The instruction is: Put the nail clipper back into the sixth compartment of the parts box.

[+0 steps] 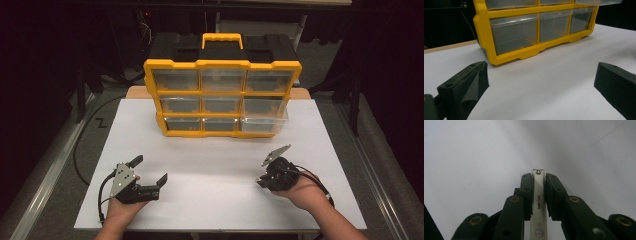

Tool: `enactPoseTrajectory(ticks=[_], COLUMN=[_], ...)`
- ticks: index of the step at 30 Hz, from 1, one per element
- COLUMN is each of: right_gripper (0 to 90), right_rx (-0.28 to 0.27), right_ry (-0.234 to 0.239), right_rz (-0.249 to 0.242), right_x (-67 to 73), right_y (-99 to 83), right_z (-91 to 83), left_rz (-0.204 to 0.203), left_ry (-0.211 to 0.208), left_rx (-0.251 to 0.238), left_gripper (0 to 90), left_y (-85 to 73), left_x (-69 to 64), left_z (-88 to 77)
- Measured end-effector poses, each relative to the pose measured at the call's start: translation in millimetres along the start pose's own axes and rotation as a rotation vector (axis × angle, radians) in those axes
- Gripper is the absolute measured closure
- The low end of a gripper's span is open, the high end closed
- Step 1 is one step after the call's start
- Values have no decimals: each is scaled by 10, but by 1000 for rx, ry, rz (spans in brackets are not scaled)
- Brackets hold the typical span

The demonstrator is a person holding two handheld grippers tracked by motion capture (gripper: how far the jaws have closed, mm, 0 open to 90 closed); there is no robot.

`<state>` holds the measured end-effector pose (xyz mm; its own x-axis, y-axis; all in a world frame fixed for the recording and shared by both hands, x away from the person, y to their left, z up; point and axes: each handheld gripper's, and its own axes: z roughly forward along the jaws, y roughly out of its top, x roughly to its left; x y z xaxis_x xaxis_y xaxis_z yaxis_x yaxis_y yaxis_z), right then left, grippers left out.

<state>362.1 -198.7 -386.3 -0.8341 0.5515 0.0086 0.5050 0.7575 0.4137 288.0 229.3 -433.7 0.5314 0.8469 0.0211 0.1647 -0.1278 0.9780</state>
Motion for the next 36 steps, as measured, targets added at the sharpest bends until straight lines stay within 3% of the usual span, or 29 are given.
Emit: enactPoseTrajectory(ticks=[22, 36], right_gripper=[793, 793], right_rx=[87, 111], right_ry=[47, 65], right_rz=[-44, -63], right_x=[-98, -135], right_y=[123, 228], right_z=[-168, -300], left_rz=[-2, 9], left_ry=[-3, -3], left_rx=[-9, -10], left_gripper=[3, 3], left_y=[-3, -4], left_x=[7, -2], left_z=[-13, -15])
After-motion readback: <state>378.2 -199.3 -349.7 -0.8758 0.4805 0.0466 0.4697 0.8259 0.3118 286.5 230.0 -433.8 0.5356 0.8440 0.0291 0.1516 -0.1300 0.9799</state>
